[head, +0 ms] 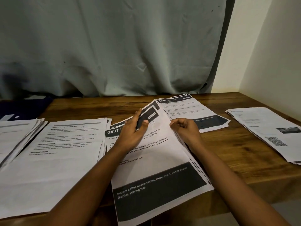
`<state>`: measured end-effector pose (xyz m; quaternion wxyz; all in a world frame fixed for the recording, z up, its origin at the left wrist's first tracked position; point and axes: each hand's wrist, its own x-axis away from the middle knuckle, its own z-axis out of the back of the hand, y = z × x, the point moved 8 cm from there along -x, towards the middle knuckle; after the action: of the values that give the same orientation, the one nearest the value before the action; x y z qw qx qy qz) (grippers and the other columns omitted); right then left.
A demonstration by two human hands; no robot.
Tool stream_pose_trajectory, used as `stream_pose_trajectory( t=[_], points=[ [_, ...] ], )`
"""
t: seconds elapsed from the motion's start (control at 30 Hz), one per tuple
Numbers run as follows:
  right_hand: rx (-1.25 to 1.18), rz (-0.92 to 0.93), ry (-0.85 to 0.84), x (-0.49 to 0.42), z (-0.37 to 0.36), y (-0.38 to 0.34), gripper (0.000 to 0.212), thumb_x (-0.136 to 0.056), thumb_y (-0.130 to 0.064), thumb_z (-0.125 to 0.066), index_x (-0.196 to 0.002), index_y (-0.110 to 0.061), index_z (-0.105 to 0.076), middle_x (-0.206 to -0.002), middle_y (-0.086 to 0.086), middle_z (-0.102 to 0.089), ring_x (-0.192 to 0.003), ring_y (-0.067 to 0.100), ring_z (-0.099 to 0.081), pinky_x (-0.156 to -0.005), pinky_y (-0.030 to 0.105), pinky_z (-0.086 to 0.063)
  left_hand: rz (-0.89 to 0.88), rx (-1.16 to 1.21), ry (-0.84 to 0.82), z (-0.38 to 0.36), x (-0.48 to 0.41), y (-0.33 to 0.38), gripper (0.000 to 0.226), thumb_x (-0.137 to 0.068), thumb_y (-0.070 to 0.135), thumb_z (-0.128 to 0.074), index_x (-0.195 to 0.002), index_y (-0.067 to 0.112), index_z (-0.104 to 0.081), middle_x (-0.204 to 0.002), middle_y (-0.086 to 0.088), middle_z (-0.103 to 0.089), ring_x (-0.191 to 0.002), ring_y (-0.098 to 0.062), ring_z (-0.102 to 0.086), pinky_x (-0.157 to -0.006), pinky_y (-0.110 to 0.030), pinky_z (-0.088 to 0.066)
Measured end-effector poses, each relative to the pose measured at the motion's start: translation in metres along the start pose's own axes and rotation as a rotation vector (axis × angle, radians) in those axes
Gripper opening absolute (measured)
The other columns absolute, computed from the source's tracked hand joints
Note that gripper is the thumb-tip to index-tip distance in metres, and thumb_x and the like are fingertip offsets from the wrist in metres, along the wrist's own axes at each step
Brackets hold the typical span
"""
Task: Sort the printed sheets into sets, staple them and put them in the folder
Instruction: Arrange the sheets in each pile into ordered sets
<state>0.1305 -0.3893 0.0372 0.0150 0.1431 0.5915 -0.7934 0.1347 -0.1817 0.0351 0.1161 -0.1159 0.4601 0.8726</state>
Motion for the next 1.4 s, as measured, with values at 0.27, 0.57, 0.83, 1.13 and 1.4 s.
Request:
stream_pose_trajectory(
  t=[0.27, 0.57, 0.83, 1.13, 1.4],
  points=[
    [-0.040, -0.011, -0.017, 0.001, -0.002, 0.000, 0.011, -0.089, -0.011, -0.064, -0.098, -0.011, -0.070, -0.092, 0.004, -0.072, -0.090, 0.018, -0.068, -0.084, 0.030, -0.054, 0.012, 0.008, -0.024, -0.003, -0.004, -0.006, 0.083, -0.086, 0.064, -0.053, -0.151, 0.038, -0.008, -0.150, 0.001, -0.037, -0.140, -0.029, -0.030, -0.112, -0.059, -0.027],
    [0.085, 0.010, 0.041, 0.002, 0.001, 0.000, 0.012, -0.090, -0.012, -0.062, -0.101, -0.011, -0.068, -0.087, 0.003, -0.069, -0.078, 0.016, -0.065, -0.069, 0.026, -0.056, 0.068, 0.271, 0.219, 0.018, 0.004, -0.001, 0.062, -0.084, 0.072, -0.024, -0.075, 0.027, -0.065, -0.103, -0.004, -0.057, -0.098, -0.022, -0.056, -0.086, -0.038, -0.045],
    [0.093, 0.131, -0.039, 0.012, -0.001, -0.020, 0.012, -0.088, -0.009, -0.064, -0.095, -0.018, -0.070, -0.087, -0.005, -0.068, -0.084, 0.008, -0.062, -0.068, 0.015, -0.045, -0.003, 0.149, 0.253, 0.025, 0.010, 0.016, 0.068, -0.087, 0.057, -0.018, -0.123, 0.015, -0.057, -0.121, -0.007, -0.054, -0.106, -0.015, -0.051, -0.069, -0.012, -0.035],
    [0.192, 0.286, -0.350, 0.031, -0.022, -0.036, 0.018, -0.090, -0.016, -0.063, -0.096, -0.028, -0.074, -0.092, -0.020, -0.068, -0.091, -0.004, -0.057, -0.075, 0.018, -0.043, -0.034, 0.311, 0.174, 0.020, 0.007, 0.011, 0.059, -0.089, 0.058, -0.015, -0.113, 0.029, -0.060, -0.130, 0.000, -0.055, -0.119, -0.015, -0.051, -0.103, -0.036, -0.039],
    [0.027, 0.067, -0.111, 0.017, 0.005, -0.022, 0.026, -0.095, -0.031, -0.054, -0.092, -0.017, -0.076, -0.090, -0.007, -0.073, -0.088, 0.003, -0.065, -0.086, 0.029, -0.048, 0.045, 0.203, 0.143, 0.015, -0.001, -0.005, 0.034, -0.098, 0.038, -0.046, -0.093, 0.009, -0.063, -0.095, -0.007, -0.066, -0.093, -0.021, -0.060, -0.077, -0.026, -0.045]
  ],
)
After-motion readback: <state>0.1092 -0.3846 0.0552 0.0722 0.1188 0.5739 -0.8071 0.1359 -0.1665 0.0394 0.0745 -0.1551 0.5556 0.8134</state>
